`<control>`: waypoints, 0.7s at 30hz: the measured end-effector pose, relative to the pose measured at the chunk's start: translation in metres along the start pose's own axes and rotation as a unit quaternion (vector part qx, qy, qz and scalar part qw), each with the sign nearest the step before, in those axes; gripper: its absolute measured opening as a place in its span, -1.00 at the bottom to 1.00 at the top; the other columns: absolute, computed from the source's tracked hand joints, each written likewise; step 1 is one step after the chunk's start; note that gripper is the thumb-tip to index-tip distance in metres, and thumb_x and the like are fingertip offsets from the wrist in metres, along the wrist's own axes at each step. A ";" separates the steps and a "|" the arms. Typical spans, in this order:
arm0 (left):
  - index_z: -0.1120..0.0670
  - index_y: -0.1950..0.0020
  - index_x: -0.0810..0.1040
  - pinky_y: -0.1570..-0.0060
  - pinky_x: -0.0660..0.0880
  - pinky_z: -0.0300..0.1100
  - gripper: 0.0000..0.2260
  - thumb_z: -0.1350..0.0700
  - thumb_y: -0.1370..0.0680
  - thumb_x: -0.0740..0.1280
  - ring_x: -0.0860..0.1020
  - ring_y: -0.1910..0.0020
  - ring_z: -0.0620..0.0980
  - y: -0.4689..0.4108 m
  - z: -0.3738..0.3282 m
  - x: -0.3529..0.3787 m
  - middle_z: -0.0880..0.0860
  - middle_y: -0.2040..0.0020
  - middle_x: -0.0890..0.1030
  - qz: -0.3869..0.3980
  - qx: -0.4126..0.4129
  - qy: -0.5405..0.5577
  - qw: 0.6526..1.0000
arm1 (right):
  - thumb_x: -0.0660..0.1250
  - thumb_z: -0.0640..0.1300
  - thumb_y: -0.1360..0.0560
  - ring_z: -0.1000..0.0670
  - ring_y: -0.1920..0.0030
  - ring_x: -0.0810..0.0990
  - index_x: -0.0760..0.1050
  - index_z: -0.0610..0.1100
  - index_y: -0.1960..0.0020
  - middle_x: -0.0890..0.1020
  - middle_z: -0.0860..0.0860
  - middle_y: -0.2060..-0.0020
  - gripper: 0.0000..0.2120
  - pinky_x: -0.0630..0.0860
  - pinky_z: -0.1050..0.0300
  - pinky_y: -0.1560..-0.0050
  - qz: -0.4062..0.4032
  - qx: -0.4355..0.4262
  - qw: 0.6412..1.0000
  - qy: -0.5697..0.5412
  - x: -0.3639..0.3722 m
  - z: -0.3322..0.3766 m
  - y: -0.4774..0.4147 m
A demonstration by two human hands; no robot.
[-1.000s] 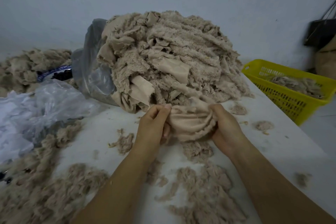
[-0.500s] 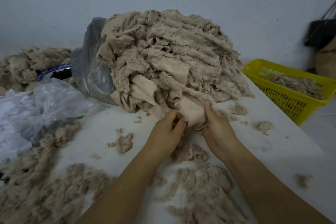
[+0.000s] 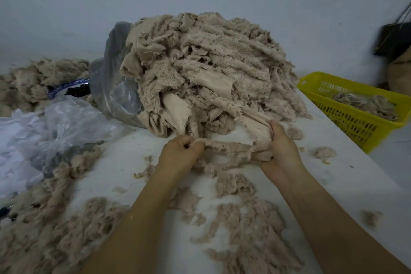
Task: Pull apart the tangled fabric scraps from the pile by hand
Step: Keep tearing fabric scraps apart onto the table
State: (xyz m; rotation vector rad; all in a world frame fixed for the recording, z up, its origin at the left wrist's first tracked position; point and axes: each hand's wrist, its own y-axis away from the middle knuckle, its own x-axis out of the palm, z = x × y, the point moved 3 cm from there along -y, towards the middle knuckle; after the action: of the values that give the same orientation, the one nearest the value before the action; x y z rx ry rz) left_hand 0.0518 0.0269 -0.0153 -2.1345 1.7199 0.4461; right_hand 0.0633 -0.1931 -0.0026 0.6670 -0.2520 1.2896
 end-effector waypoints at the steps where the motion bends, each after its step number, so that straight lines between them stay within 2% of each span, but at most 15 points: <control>1: 0.09 0.36 0.27 0.49 0.23 -0.32 -0.65 0.07 -0.52 0.36 0.25 0.55 -0.16 0.002 0.000 0.001 -0.05 0.50 0.31 0.005 -0.001 0.022 1.000 | 0.12 0.00 -0.69 0.06 0.70 0.39 0.49 -0.06 0.09 0.55 -0.05 0.55 -0.72 0.32 0.32 0.68 -0.004 -0.002 1.000 0.001 -0.001 -0.001 -0.001; 3: 0.04 0.36 0.21 0.51 0.22 -0.36 -0.62 0.06 -0.53 0.36 0.22 0.56 -0.17 0.005 -0.001 0.002 -0.11 0.53 0.24 0.018 0.001 0.034 0.999 | 0.10 -0.01 -0.70 0.07 0.67 0.41 0.51 -0.09 0.05 0.55 -0.03 0.53 -0.71 0.35 0.28 0.65 -0.003 -0.016 1.000 -0.005 -0.005 0.001 -0.003; 4: 0.05 0.36 0.22 0.51 0.22 -0.35 -0.62 0.04 -0.53 0.36 0.23 0.55 -0.16 0.005 -0.001 0.002 -0.10 0.53 0.24 0.022 0.005 0.024 0.999 | 0.11 -0.02 -0.70 0.06 0.61 0.50 0.53 -0.10 0.03 0.60 -0.01 0.49 -0.71 0.45 0.23 0.58 -0.010 -0.030 0.999 -0.006 -0.007 0.003 -0.005; 5: 0.07 0.36 0.27 0.49 0.23 -0.33 -0.63 0.01 -0.54 0.35 0.25 0.54 -0.15 0.005 -0.002 0.001 -0.09 0.52 0.28 0.026 0.011 0.001 1.000 | 0.13 0.00 -0.69 0.04 0.51 0.61 0.56 -0.10 0.03 0.67 0.01 0.43 -0.71 0.56 0.17 0.45 -0.020 -0.045 0.999 -0.001 -0.010 0.005 -0.007; 7: 0.03 0.29 0.48 0.41 0.34 -0.24 -0.73 -0.08 -0.55 0.30 0.39 0.46 -0.13 0.007 -0.007 0.000 -0.11 0.46 0.44 0.021 0.030 -0.059 0.998 | 0.18 0.05 -0.66 0.02 0.31 0.71 0.59 -0.11 0.03 0.73 0.01 0.30 -0.69 0.62 0.04 0.24 -0.029 -0.069 0.996 0.044 -0.010 0.007 -0.006; 9: -0.14 0.23 0.53 0.35 0.37 -0.19 -0.76 -0.21 -0.52 0.18 0.45 0.39 -0.17 0.014 -0.019 0.000 -0.14 0.39 0.52 -0.012 0.077 -0.084 0.993 | 0.20 0.13 -0.63 -0.12 0.11 0.71 0.61 -0.18 0.03 0.73 -0.12 0.13 -0.59 0.64 -0.10 0.08 -0.021 -0.091 0.989 0.113 -0.006 0.002 -0.005; 11: -0.19 0.33 0.45 0.33 0.29 -0.19 -0.63 -0.34 -0.51 0.06 0.44 0.35 -0.19 0.022 -0.035 0.007 -0.14 0.36 0.48 -0.036 0.155 -0.078 0.984 | 0.19 0.20 -0.61 -0.29 -0.03 0.65 0.62 -0.26 -0.05 0.68 -0.26 0.01 -0.48 0.58 -0.27 -0.12 0.009 -0.123 0.976 0.177 0.001 -0.007 0.001; 12: -0.19 0.35 0.45 0.27 0.29 -0.19 -0.59 -0.38 -0.50 0.02 0.44 0.28 -0.19 0.025 -0.040 0.015 -0.12 0.31 0.46 -0.022 0.180 -0.072 0.981 | 0.17 0.21 -0.61 -0.24 -0.03 0.67 0.63 -0.20 -0.09 0.70 -0.21 0.01 -0.50 0.58 -0.24 -0.13 0.035 -0.137 0.968 0.208 0.006 -0.011 0.005; 14: -0.07 0.32 0.45 0.11 0.31 -0.21 -0.51 -0.43 -0.47 0.04 0.40 0.13 -0.12 0.028 -0.042 0.034 -0.07 0.22 0.42 0.041 0.188 -0.056 0.980 | 0.15 0.21 -0.62 -0.02 0.04 0.71 0.65 -0.02 -0.07 0.74 -0.01 0.09 -0.60 0.63 -0.01 -0.01 0.080 -0.151 0.955 0.244 0.011 -0.017 0.010; 16: 0.05 0.32 0.32 0.11 0.33 -0.19 -0.49 -0.38 -0.50 0.20 0.36 0.18 -0.10 0.029 -0.039 0.045 -0.06 0.27 0.37 0.079 0.169 -0.022 0.982 | 0.17 0.19 -0.61 0.18 0.21 0.69 0.62 0.05 0.09 0.72 0.14 0.27 -0.67 0.59 0.28 0.20 0.096 -0.163 0.947 0.260 0.012 -0.020 0.011; 18: -0.03 0.35 0.24 0.24 0.32 -0.14 -0.57 -0.22 -0.57 0.31 0.33 0.33 -0.12 0.025 -0.033 0.046 -0.11 0.37 0.32 0.068 0.135 0.059 0.987 | 0.18 0.18 -0.61 0.24 0.25 0.67 0.61 0.04 0.07 0.70 0.19 0.30 -0.69 0.55 0.37 0.24 0.115 -0.165 0.941 0.273 0.015 -0.024 0.010; 20: -0.06 0.35 0.32 0.27 0.35 -0.12 -0.62 -0.25 -0.52 0.32 0.37 0.37 -0.12 0.024 -0.031 0.045 -0.14 0.40 0.36 0.064 0.097 0.121 0.986 | 0.20 0.19 -0.60 0.29 0.23 0.66 0.58 0.11 0.08 0.68 0.29 0.30 -0.75 0.54 0.41 0.25 0.113 -0.160 0.943 0.271 0.019 -0.026 0.011; 21: -0.05 0.32 0.39 0.24 0.42 -0.08 -0.64 -0.29 -0.47 0.31 0.45 0.34 -0.09 0.024 -0.032 0.044 -0.12 0.38 0.45 0.066 0.077 0.152 0.983 | 0.20 0.20 -0.60 0.28 0.22 0.66 0.57 0.14 0.12 0.68 0.30 0.30 -0.75 0.55 0.39 0.24 0.107 -0.159 0.946 0.262 0.020 -0.027 0.010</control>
State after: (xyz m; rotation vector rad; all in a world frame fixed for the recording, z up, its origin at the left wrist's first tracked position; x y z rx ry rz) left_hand 0.0380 -0.0304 -0.0092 -2.0664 1.9960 0.0162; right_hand 0.0540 -0.1597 -0.0101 0.0090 -0.0898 1.5429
